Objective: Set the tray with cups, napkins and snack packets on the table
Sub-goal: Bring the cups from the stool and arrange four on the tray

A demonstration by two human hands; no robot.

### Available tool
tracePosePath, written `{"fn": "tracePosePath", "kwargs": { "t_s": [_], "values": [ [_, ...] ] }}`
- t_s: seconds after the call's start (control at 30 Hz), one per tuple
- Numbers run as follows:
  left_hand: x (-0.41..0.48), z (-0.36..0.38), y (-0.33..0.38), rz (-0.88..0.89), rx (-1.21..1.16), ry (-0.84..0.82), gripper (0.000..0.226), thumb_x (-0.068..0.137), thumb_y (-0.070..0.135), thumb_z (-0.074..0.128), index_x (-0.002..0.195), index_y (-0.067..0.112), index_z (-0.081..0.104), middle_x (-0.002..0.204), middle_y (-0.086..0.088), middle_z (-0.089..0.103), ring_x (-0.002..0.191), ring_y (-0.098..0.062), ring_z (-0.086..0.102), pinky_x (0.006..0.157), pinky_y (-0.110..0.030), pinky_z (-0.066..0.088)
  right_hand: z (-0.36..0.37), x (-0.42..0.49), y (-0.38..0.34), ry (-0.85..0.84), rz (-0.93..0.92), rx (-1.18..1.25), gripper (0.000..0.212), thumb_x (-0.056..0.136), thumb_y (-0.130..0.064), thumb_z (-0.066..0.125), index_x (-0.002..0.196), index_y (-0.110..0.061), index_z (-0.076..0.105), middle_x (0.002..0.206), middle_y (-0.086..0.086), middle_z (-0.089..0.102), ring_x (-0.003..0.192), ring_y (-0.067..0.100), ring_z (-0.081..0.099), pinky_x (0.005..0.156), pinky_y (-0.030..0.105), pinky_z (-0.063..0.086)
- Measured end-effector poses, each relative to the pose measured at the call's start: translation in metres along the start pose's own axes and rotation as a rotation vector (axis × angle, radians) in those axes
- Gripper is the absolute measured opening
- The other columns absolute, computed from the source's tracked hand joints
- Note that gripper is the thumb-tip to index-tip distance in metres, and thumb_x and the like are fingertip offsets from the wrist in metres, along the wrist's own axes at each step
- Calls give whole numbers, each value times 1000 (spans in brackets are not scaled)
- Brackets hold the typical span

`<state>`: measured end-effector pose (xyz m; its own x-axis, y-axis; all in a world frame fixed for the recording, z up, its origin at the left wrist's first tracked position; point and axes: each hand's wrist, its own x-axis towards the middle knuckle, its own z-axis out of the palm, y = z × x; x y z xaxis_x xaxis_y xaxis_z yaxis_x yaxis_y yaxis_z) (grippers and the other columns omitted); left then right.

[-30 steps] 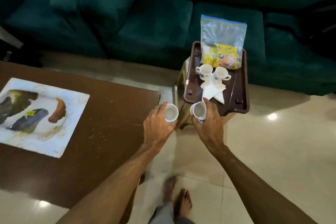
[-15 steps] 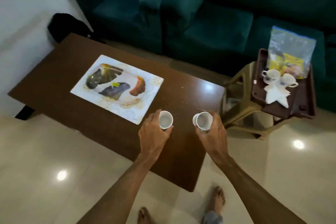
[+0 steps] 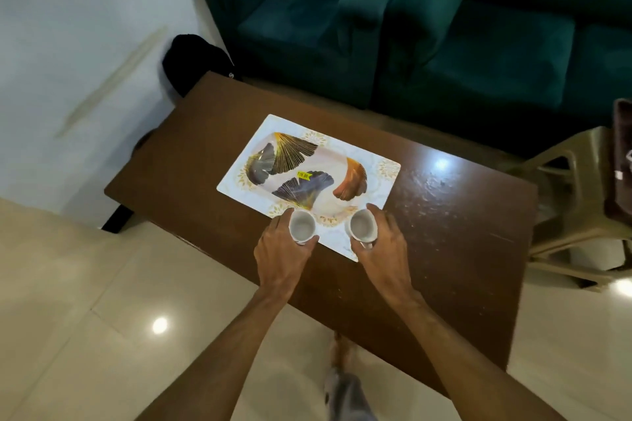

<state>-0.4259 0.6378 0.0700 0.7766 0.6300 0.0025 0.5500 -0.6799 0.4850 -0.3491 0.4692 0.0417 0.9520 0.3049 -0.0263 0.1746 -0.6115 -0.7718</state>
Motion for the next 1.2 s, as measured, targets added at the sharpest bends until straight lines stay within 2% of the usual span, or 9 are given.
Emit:
{"fn": "tracePosePath", "kwargs": {
  "t_s": [0.13, 0.23, 0.4, 0.6, 0.7, 0.8, 0.9, 1.03, 1.2],
  "values": [
    [61, 11, -26, 42, 27, -47, 67, 67, 45, 90, 121, 15, 65, 112, -6, 74, 100, -24, 72, 80, -31, 55, 50, 46, -8, -24, 32, 17, 70, 78, -27, 84, 139, -19, 49, 135, 5, 59, 122, 24, 61, 101, 45, 54],
    [105, 20, -40, 38, 15, -47, 68, 67, 41, 91, 123, 14, 65, 114, -8, 73, 102, -27, 71, 80, -36, 57, 82, 77, -10, -59, 54, -13, 78, 81, -32, 81, 146, -26, 38, 144, 3, 54, 128, 24, 56, 106, 40, 50],
    [167, 39, -55, 62, 14, -97, 66, 71, 46, 88, 125, 19, 62, 116, -4, 72, 103, -26, 69, 76, -39, 57, 122, 122, -12, -78, 86, -55, 73, 77, -28, 84, 138, -24, 44, 134, 1, 58, 121, 22, 59, 92, 37, 56],
    [219, 67, -81, 176, 43, -239, 65, 72, 40, 88, 127, 20, 59, 120, -2, 70, 110, -23, 67, 82, -43, 60, 158, 149, -13, -117, 157, -141, 72, 75, -22, 84, 136, -25, 46, 137, -2, 55, 121, 21, 57, 92, 39, 54],
    [229, 72, -93, 224, 51, -317, 58, 73, 36, 86, 122, 23, 58, 116, 1, 69, 105, -22, 66, 78, -44, 60, 168, 151, -13, -156, 172, -175, 74, 75, -25, 83, 138, -28, 44, 140, -4, 54, 124, 19, 55, 96, 39, 54],
    [233, 72, -99, 247, 59, -362, 59, 72, 34, 86, 123, 23, 58, 116, 2, 69, 105, -22, 66, 78, -43, 60, 172, 150, -16, -167, 210, -214, 80, 73, -29, 85, 140, -30, 41, 142, -5, 52, 125, 18, 55, 90, 37, 56],
    [232, 68, -102, 257, 73, -412, 69, 70, 35, 88, 129, 22, 55, 123, 1, 67, 113, -23, 63, 83, -43, 59, 167, 143, -21, -175, 236, -218, 86, 72, -24, 86, 142, -29, 36, 145, -4, 50, 125, 22, 56, 86, 37, 57],
    [224, 59, -95, 241, 68, -408, 92, 69, 43, 90, 146, 17, 46, 145, -7, 57, 135, -30, 50, 104, -53, 49, 149, 140, -30, -187, 253, -156, 92, 78, -27, 83, 151, -26, 28, 155, -1, 40, 136, 24, 47, 98, 44, 52],
    [204, 41, -58, 263, 75, -351, 86, 73, 42, 86, 146, 18, 47, 150, -9, 50, 141, -31, 43, 111, -54, 42, 102, 128, -35, -134, 261, -105, 83, 88, -43, 72, 154, -30, 23, 162, -6, 28, 142, 20, 41, 108, 39, 43]
  ]
}}
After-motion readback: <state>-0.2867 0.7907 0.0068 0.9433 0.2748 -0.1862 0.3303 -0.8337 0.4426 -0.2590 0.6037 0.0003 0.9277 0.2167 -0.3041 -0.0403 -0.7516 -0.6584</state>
